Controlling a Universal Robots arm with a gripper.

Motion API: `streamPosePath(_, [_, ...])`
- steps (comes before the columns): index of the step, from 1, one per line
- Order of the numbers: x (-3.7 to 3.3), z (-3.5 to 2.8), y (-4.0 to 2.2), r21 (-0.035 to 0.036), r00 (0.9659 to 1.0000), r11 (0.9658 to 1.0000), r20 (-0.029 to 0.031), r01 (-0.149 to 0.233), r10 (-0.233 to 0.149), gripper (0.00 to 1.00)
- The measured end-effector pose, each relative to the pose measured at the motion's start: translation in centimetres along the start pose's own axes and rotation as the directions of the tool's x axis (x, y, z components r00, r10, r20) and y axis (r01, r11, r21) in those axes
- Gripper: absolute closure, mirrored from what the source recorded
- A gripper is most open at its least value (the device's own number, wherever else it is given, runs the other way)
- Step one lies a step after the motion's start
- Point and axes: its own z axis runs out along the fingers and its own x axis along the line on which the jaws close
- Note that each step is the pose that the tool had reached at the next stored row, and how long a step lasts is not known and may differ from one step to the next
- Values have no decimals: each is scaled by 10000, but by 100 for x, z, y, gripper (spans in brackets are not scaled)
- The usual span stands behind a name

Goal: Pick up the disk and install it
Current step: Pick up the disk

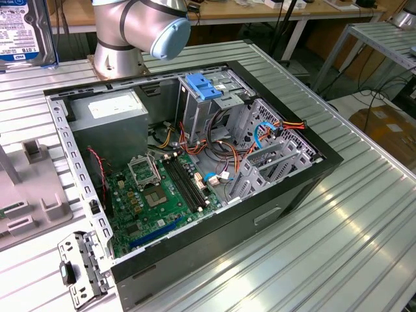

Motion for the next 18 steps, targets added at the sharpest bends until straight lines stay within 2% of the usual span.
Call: streamPosePath(18, [0,1,-39,0,10000,10000,0,0,0,64])
